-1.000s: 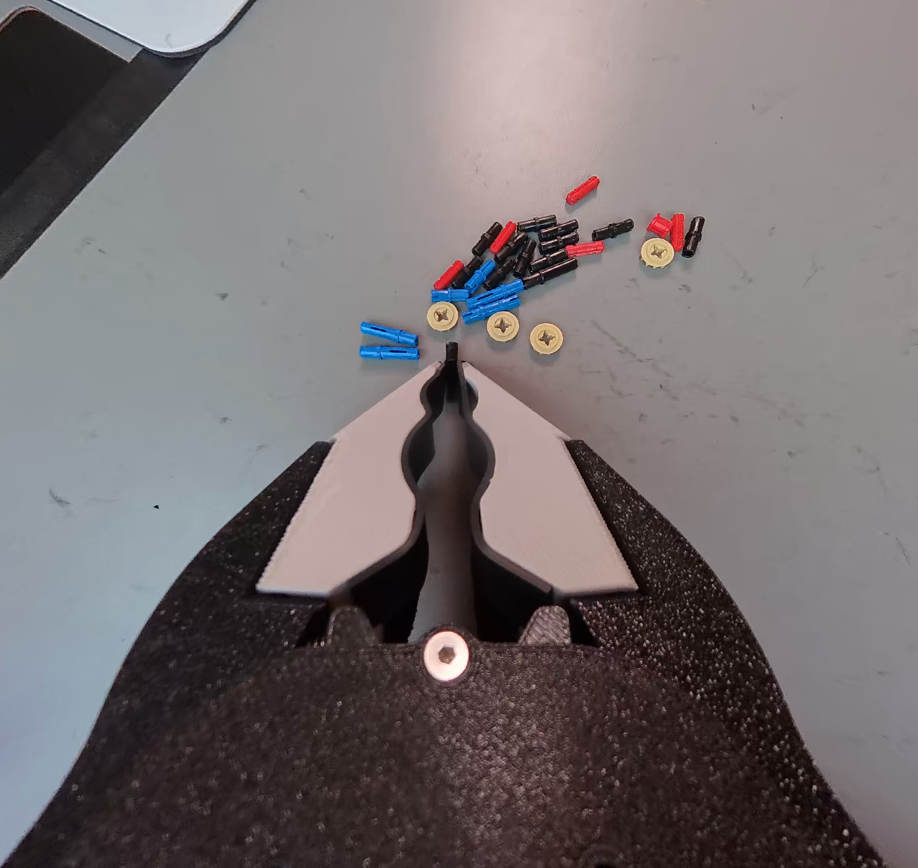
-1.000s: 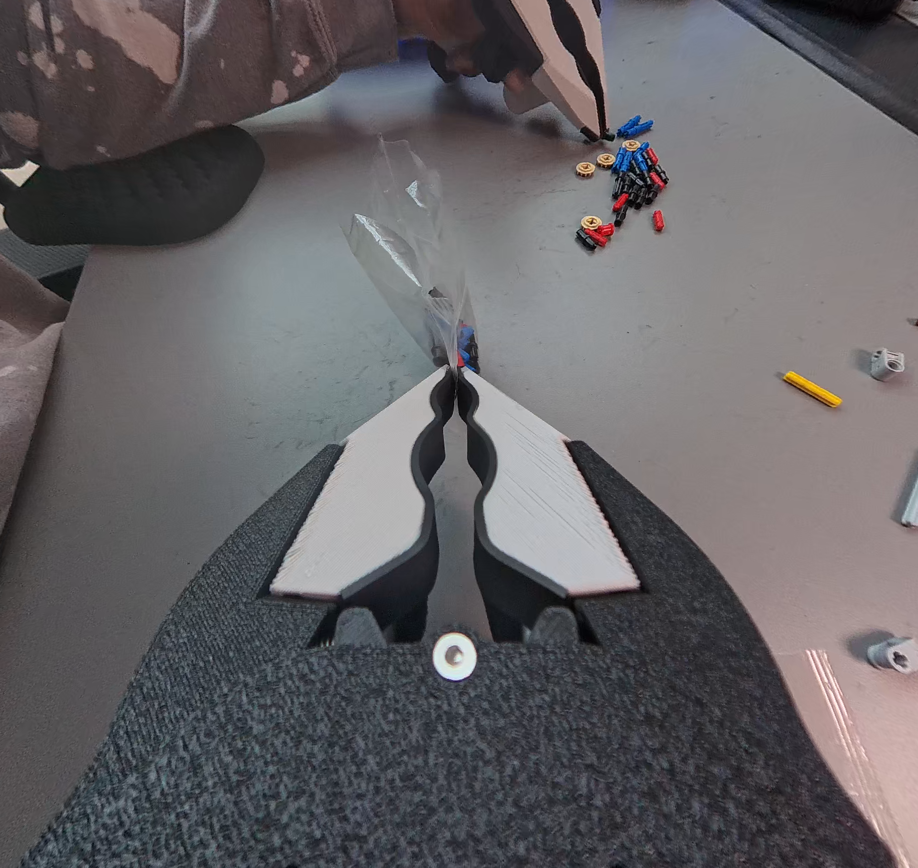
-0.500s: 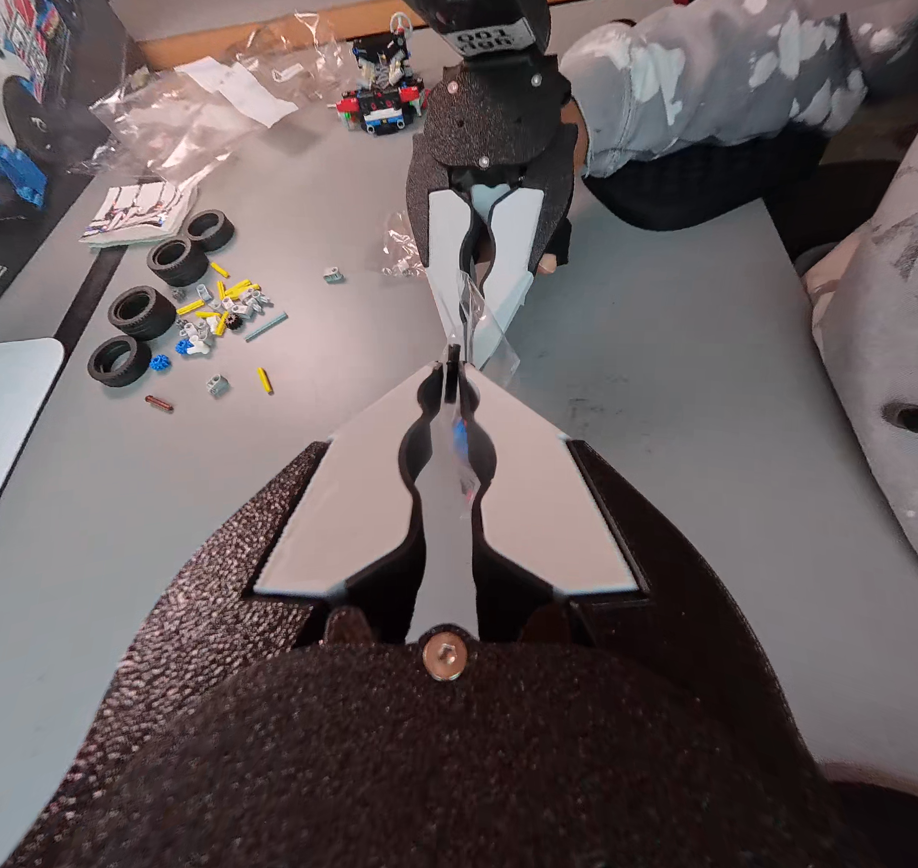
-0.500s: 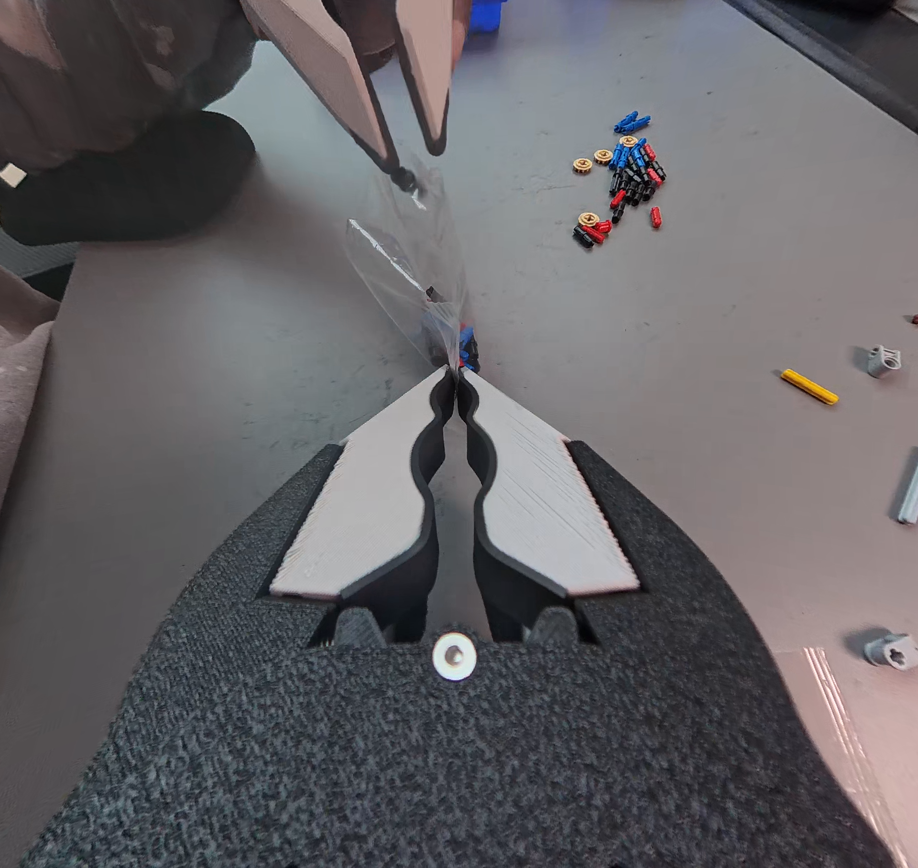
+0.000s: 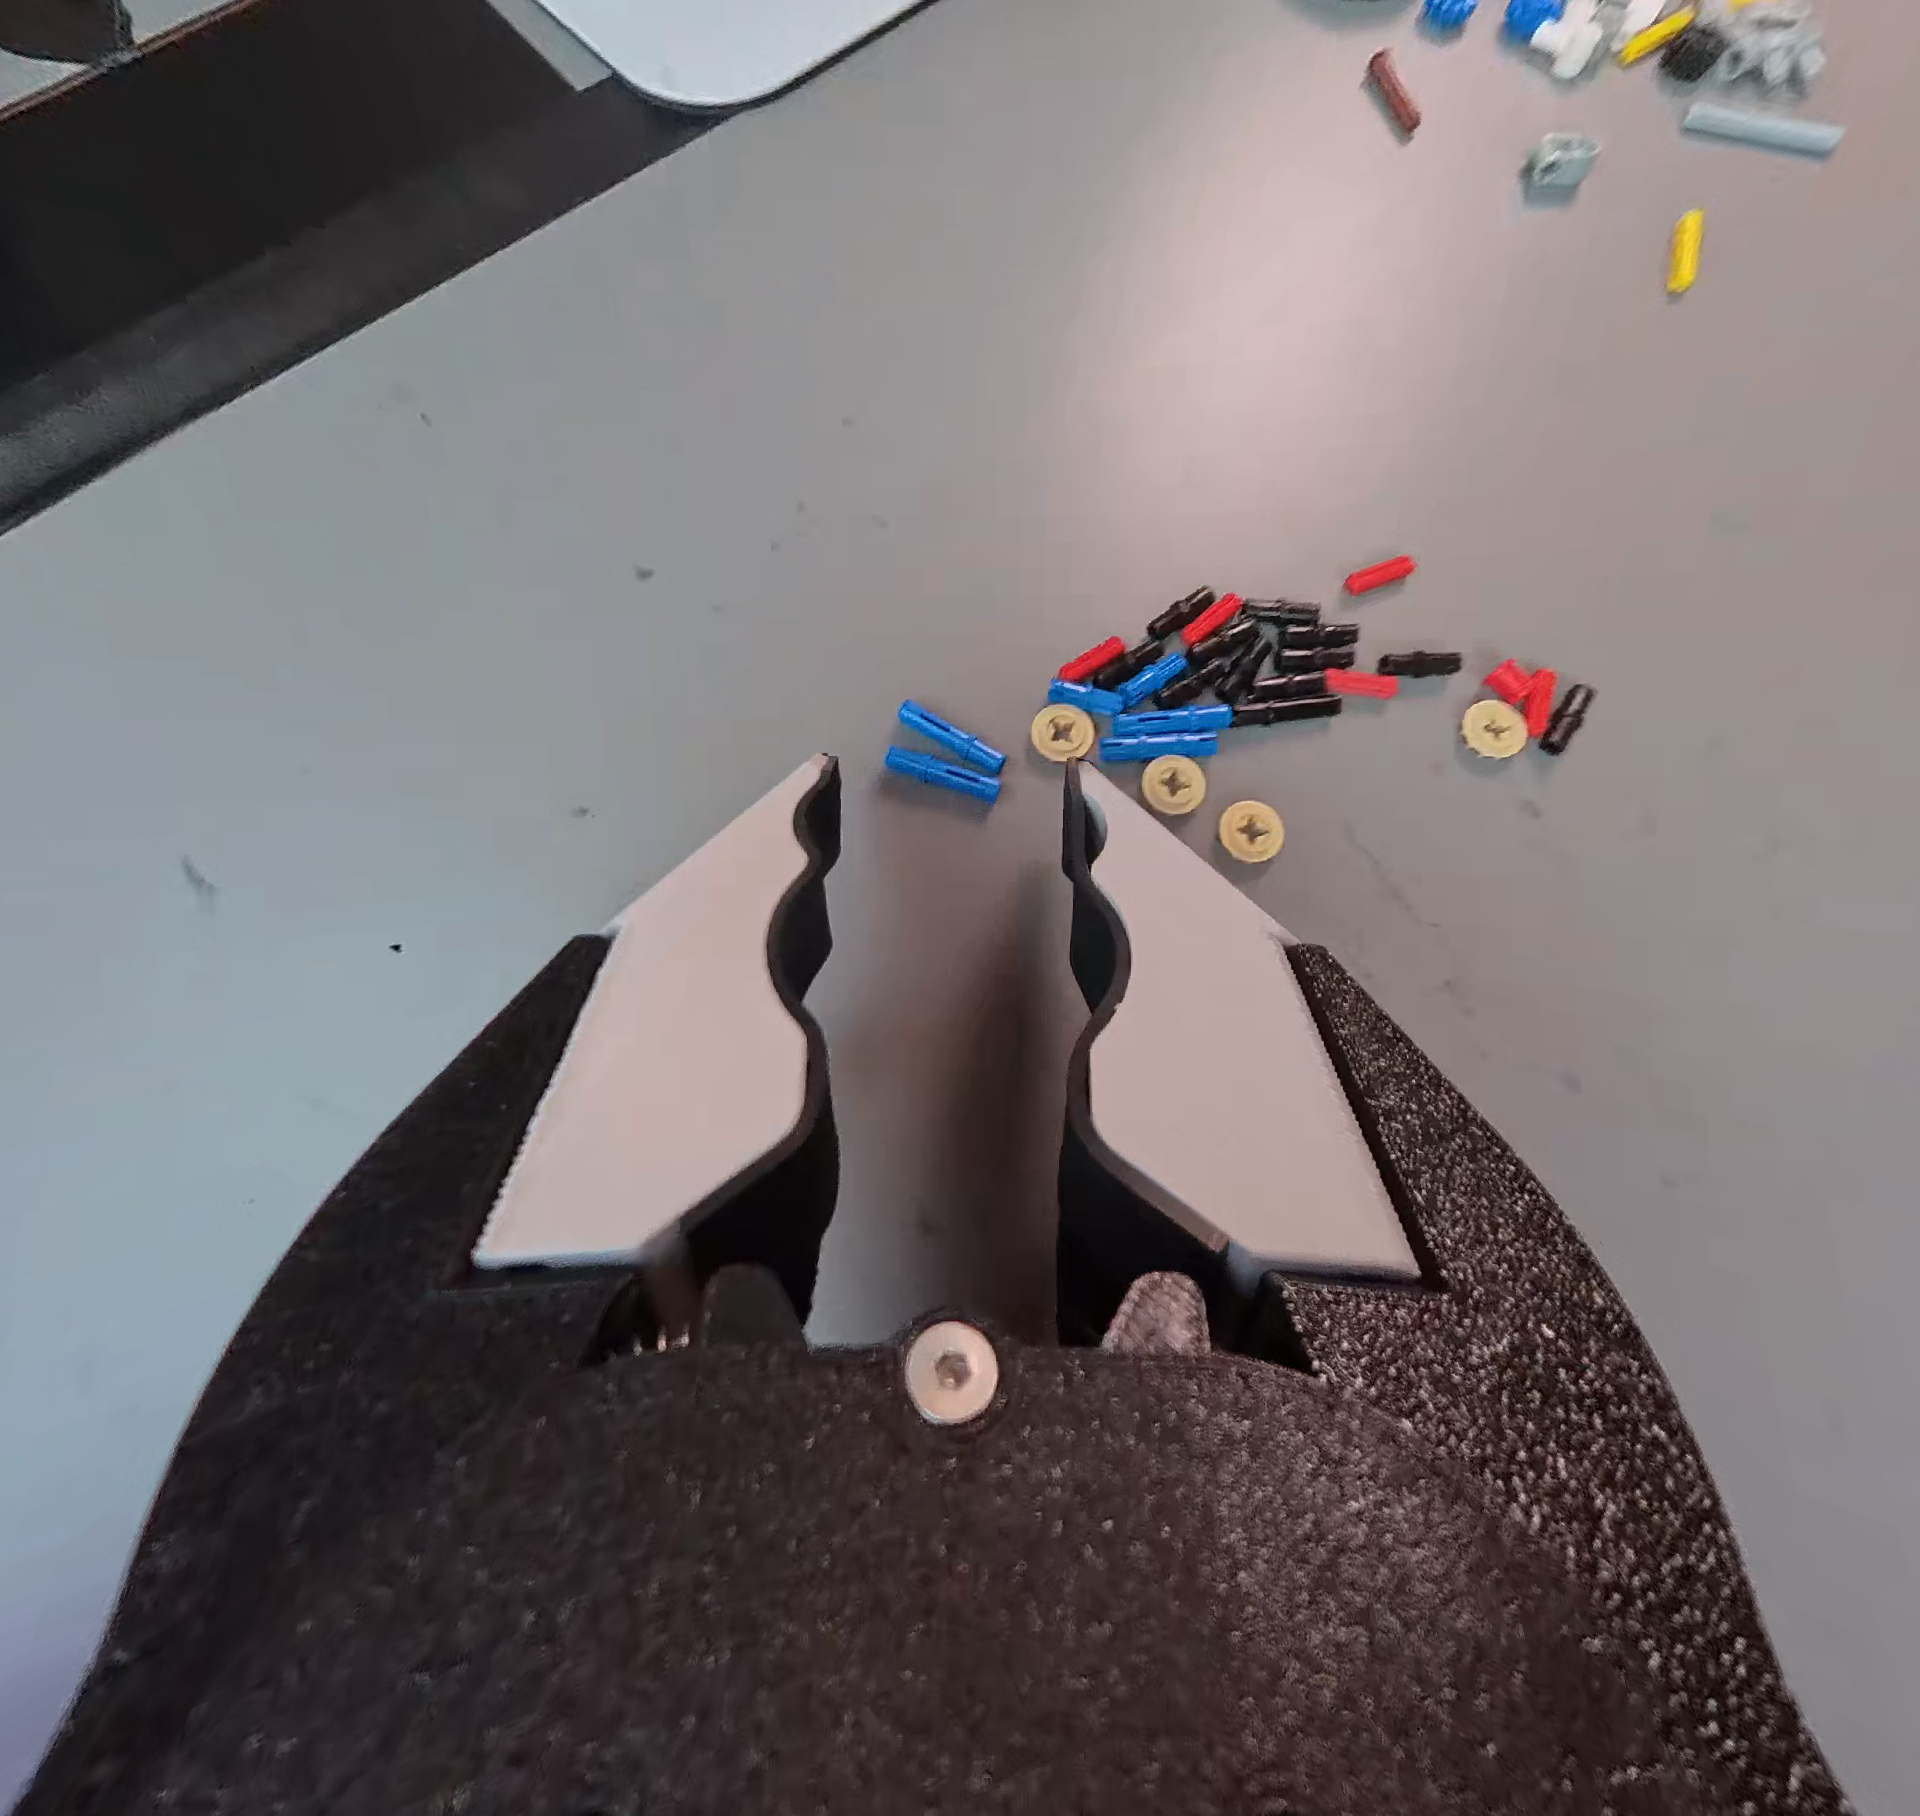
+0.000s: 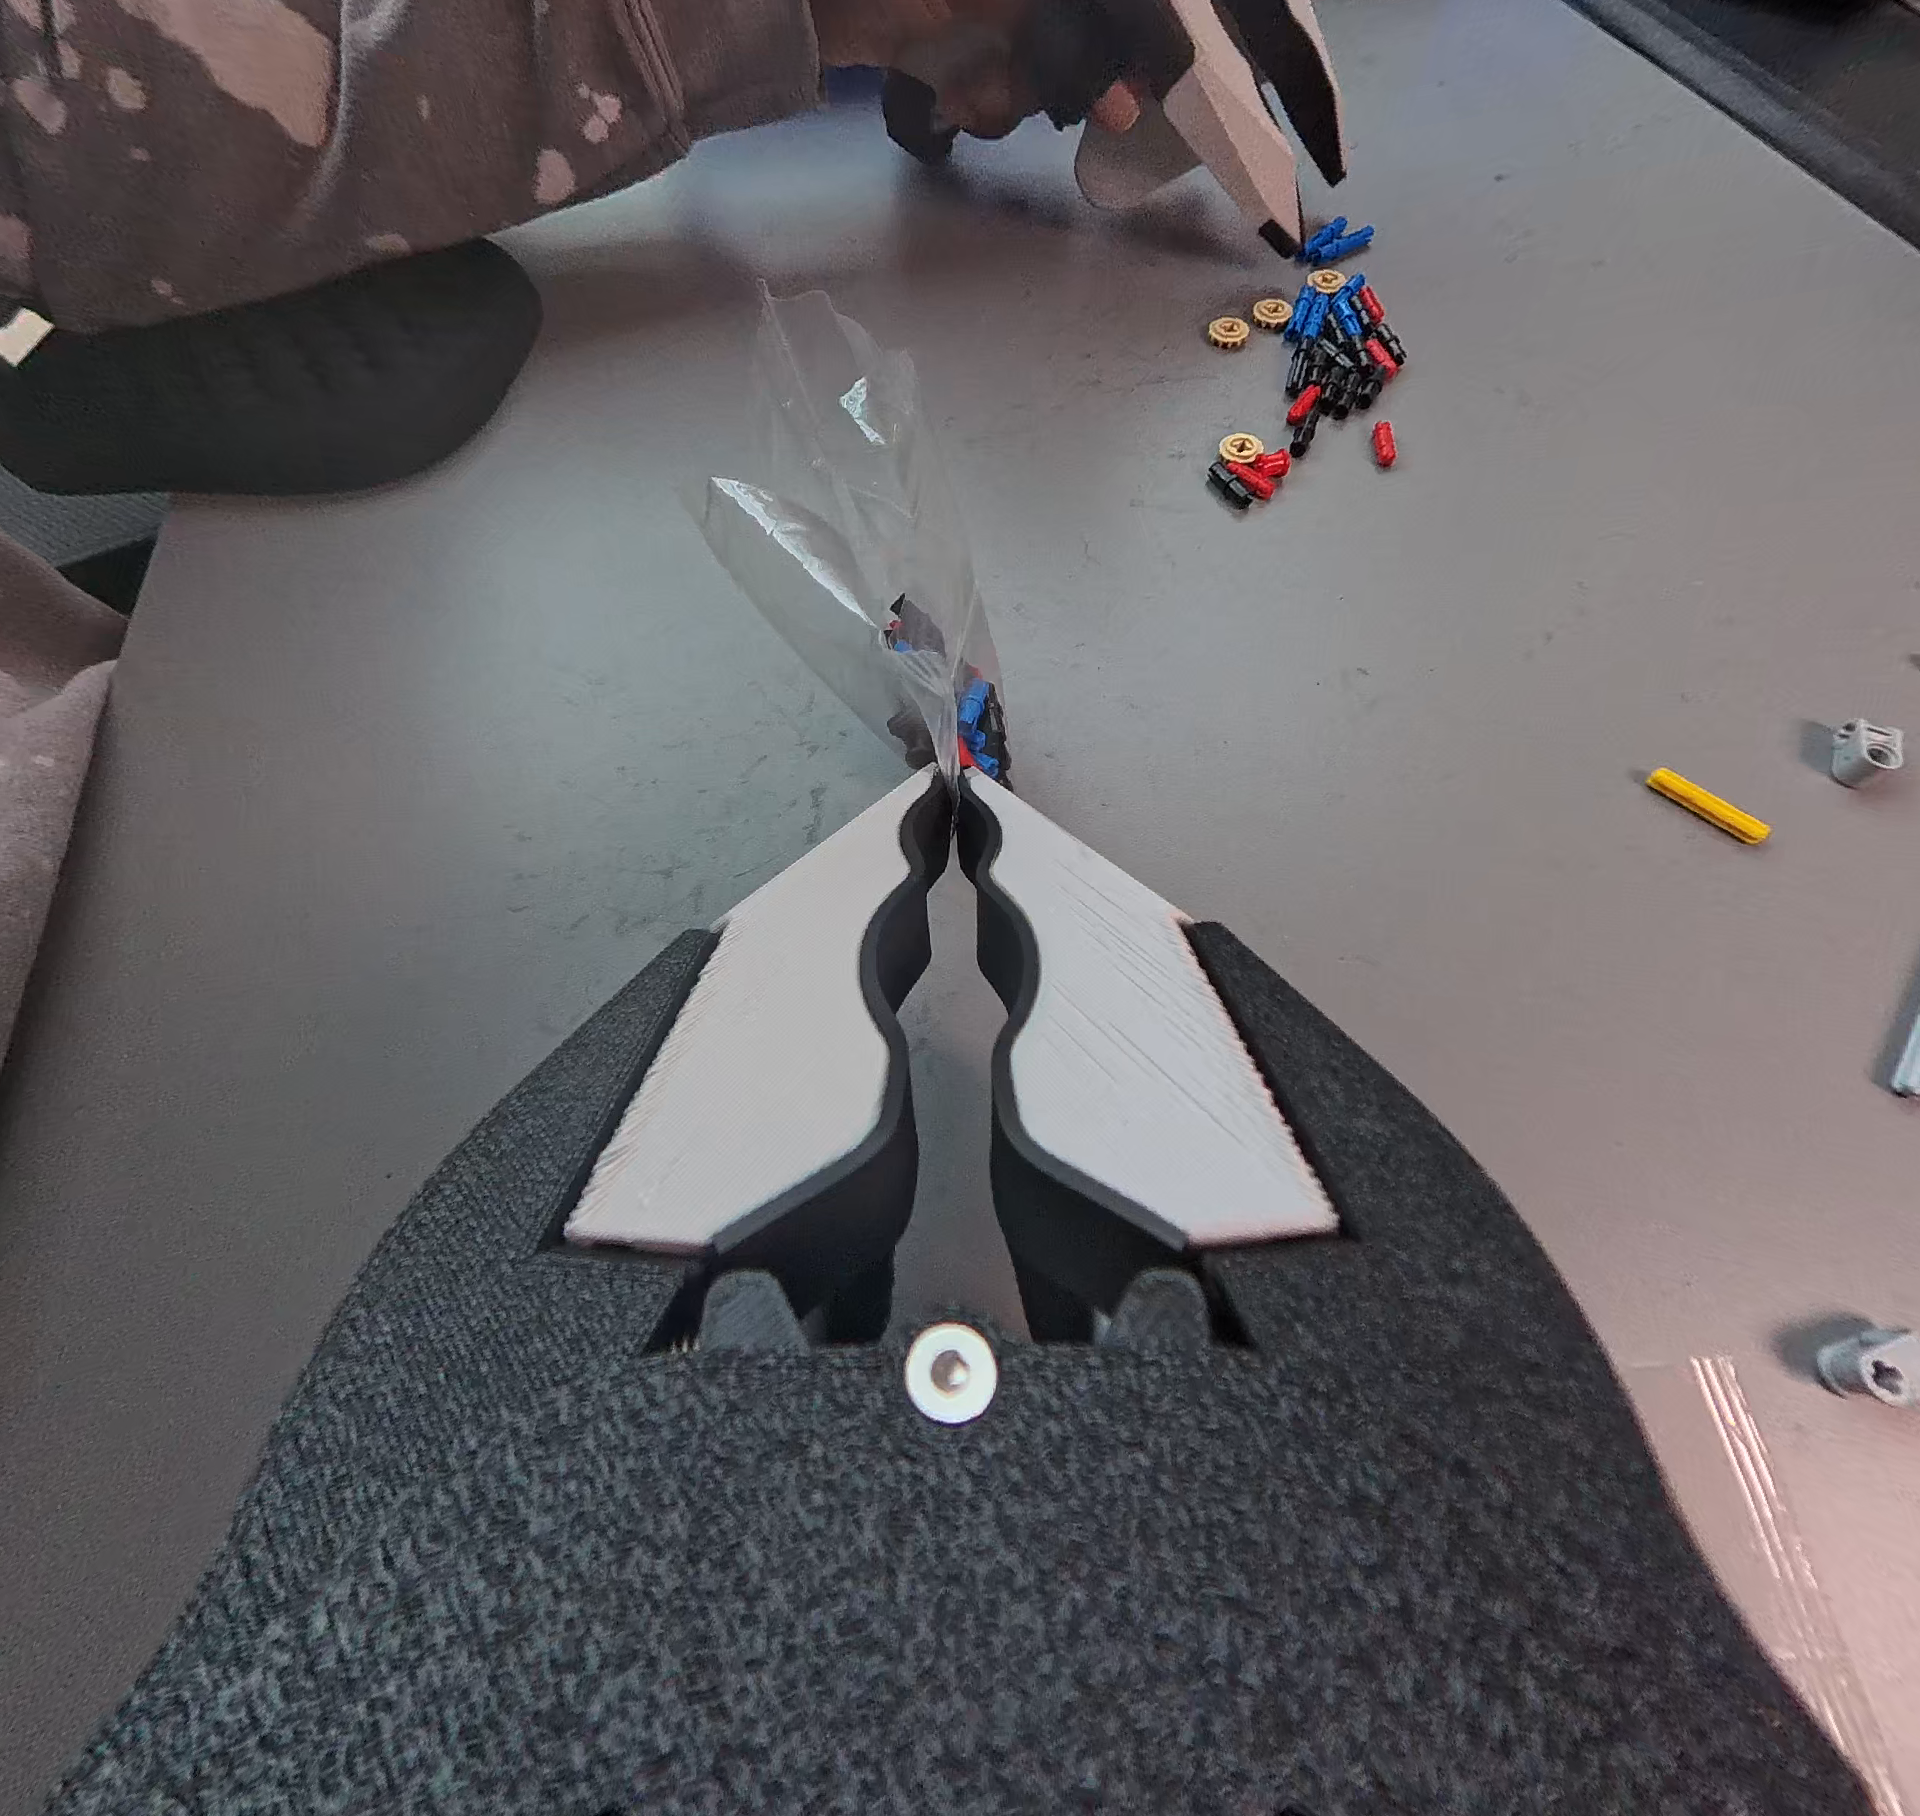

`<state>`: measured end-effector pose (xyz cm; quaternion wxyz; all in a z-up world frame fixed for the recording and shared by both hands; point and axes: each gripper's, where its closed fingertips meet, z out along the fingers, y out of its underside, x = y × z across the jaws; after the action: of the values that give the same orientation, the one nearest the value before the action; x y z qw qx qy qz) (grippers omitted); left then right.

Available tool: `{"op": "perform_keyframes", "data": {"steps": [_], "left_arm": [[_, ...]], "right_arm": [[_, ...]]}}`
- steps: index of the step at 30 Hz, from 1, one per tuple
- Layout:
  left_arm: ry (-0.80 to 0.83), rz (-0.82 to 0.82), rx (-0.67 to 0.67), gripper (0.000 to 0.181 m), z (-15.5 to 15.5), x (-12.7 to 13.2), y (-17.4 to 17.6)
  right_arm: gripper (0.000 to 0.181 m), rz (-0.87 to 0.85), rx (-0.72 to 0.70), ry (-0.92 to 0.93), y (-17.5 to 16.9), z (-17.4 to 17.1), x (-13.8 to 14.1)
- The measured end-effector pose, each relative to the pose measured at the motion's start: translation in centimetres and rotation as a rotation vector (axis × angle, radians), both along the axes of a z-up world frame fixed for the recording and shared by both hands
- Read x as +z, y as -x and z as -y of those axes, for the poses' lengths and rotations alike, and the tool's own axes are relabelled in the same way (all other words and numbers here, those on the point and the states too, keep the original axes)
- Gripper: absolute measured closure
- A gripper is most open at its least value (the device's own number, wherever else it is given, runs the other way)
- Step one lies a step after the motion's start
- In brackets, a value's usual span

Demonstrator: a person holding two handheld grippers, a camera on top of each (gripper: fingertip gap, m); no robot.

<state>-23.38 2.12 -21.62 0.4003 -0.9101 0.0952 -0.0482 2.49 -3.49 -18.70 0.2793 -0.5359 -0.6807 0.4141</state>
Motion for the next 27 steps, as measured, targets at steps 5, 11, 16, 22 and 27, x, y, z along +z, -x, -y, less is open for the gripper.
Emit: {"op": "perform_keyframes", "data": {"steps": [5,11,16,22,27], "left_arm": [[0.026,-0.014,0.009,0.146,-0.3,-0.8,0.4],[0.028,-0.017,-0.013,0.158,-0.4,-0.9,-0.1],[0.026,-0.024,-0.015,0.158,-0.1,-0.8,0.2],[-0.084,0.069,-0.123,0.158,0.7,2.6,-2.6],[-0.292,0.275,-0.654,0.158,5.5,11.2,-16.1]], "right_arm": [[0.181,0.0,0.0,-0.003,0.0,0.0,0.0],[0.181,0.0,0.001,-0.005,0.0,0.0,0.0],[0.181,0.0,0.002,-0.005,-0.1,0.0,0.0],[0.181,0.002,0.001,-0.001,-0.1,0.0,0.0],[0.181,0.016,-0.007,0.007,0.0,-0.1,-0.2]]}}
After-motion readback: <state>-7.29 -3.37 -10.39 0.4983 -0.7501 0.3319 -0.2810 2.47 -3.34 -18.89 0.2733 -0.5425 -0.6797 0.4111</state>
